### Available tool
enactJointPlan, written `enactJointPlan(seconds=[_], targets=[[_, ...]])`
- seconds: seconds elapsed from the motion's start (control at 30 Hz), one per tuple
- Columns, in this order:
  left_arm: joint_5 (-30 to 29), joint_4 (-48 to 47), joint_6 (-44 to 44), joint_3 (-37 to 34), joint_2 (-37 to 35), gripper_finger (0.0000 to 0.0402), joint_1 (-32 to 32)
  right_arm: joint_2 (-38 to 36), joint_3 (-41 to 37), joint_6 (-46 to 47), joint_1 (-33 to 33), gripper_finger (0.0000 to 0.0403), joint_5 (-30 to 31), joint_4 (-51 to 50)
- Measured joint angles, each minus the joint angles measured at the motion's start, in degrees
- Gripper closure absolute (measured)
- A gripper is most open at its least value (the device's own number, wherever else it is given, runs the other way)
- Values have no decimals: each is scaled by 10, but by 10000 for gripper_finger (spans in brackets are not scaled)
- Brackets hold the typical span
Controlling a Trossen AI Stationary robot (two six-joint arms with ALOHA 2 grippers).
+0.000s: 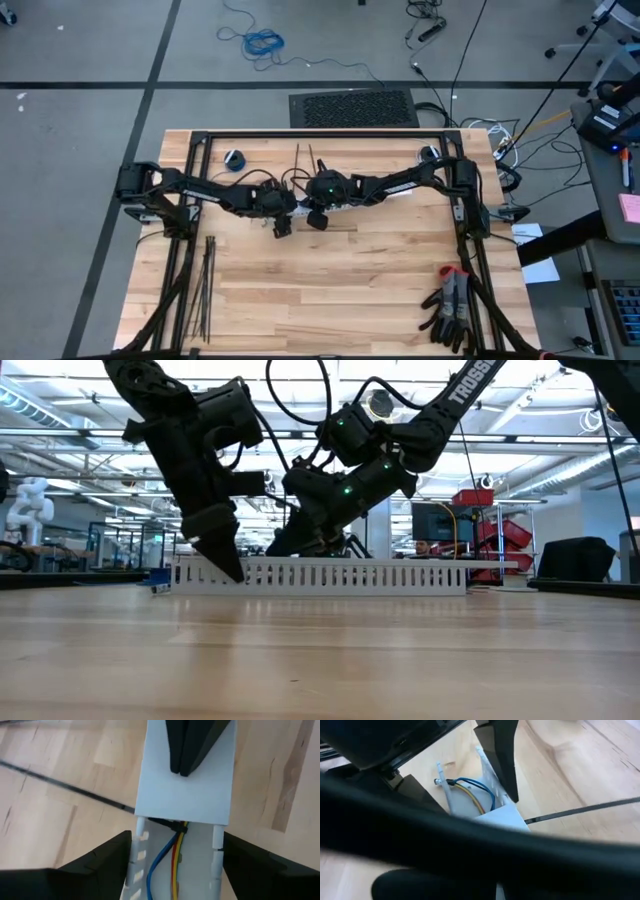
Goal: Ziptie cables
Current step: Close the white cable duct
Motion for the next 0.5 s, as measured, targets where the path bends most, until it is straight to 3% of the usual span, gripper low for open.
enactJointPlan(seconds=[0.27,0.5], targets=[[-8,-126,-4,35,-1,113,0,1,0,0,-3,403,-6,-4],[-13,-157,-1,25,-3,114,0,0,0,-4,-4,403,-5,-7]])
